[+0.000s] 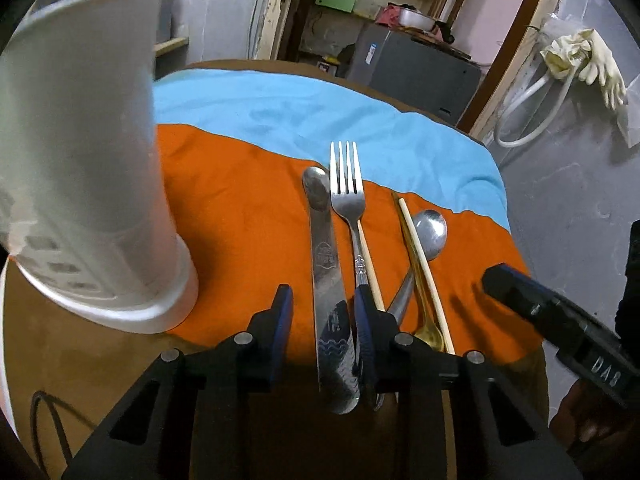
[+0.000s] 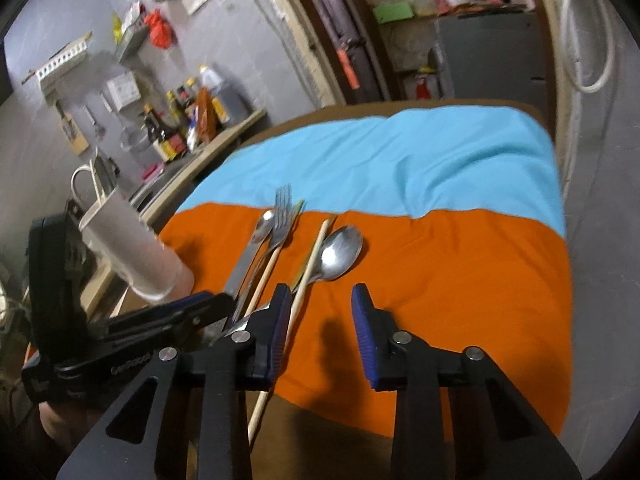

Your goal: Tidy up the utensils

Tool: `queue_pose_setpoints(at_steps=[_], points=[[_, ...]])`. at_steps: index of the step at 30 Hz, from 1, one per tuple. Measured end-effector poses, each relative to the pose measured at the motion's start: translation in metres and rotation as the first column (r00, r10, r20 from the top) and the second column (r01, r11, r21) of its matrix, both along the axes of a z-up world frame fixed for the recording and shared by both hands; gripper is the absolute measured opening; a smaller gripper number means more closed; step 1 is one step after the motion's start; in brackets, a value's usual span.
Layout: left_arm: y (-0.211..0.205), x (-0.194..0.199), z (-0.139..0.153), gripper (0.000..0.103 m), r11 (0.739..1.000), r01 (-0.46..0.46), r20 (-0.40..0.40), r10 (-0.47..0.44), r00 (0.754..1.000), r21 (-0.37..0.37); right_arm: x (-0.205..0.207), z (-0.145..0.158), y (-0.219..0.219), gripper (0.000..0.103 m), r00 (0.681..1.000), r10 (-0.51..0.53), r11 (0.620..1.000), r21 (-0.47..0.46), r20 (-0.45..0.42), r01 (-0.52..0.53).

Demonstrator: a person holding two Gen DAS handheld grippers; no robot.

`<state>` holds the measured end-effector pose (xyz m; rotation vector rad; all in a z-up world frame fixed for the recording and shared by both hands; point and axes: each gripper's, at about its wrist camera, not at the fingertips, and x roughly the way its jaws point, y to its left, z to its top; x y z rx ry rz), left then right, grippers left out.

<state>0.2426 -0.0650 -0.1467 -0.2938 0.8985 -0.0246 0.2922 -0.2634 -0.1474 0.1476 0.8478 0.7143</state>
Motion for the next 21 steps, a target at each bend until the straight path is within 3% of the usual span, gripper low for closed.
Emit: queue_pose_setpoints(at_steps=[7,11,21], points=[[0.006,0.006,0.000,0.027,0.999,-0.014,-0.013,0.014,1.000,-0.047,0.002,-0.013,0.015,0.023,0.995,0.074,0.997,-0.023,-0.065,-0.076],[0.004,0.007,0.001,0.012,0.997,-0.006,-0.020,0.004,1.000,-0.078,0.000,-0.016,0.017,0.019,0.992,0.092,0.995,-0.035,-0.086,-0.096],[0.000,-0.003,0.009,0.000,0.997,0.005,-0.018,-0.006,1.000,-0.075,-0.002,-0.017,0.018,0.007,0.988,0.090,0.993,-0.061,-0.122,-0.098]])
